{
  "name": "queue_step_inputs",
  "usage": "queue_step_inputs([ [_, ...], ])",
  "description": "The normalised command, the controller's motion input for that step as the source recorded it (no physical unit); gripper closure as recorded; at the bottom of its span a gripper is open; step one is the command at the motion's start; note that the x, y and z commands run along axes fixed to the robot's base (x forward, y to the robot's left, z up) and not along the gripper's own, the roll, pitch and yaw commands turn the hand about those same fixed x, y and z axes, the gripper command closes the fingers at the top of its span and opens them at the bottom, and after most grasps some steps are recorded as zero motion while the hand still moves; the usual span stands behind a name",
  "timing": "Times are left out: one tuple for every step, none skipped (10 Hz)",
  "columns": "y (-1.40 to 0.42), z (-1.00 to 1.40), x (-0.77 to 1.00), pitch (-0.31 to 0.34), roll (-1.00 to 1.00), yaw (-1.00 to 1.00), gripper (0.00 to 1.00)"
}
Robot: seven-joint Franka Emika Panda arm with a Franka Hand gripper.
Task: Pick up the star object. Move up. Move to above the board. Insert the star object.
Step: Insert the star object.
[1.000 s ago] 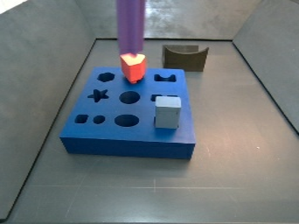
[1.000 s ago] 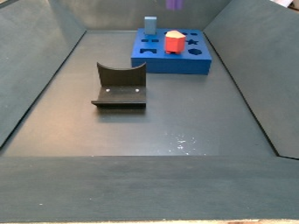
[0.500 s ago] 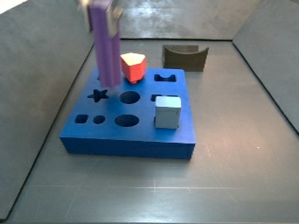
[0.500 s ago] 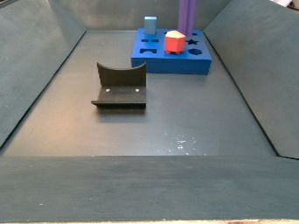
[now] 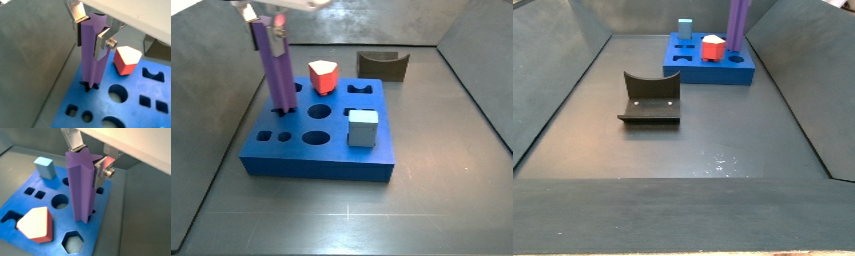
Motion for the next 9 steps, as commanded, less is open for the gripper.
queue_step_inputs([
  [-0.09,0.00,-0.34,-0.154,-0.17,-0.64,1.00],
  [-0.14,0.01,-0.27,-0.204,-0.20,-0.63,1.00],
  [-0.04,0.00,0.00,-0.186,-0.20,-0.53,1.00],
  [0.00,-0.03,0.13,-0.056,-0.15,-0.31,1.00],
  [0.15,-0.10,0.31,0.000,-0.11,-0.17,1.00],
  [0.16,-0.16,0.27,0.077,0.00,-0.01,1.00],
  [0.09,-0.21,0.20,0.097,0.00,0.00,1.00],
  [0.00,-0.29,0.18,0.090,0.01,0.00,1.00],
  [-0.06,-0.36,0.07,0.049,-0.01,-0.05,1.00],
])
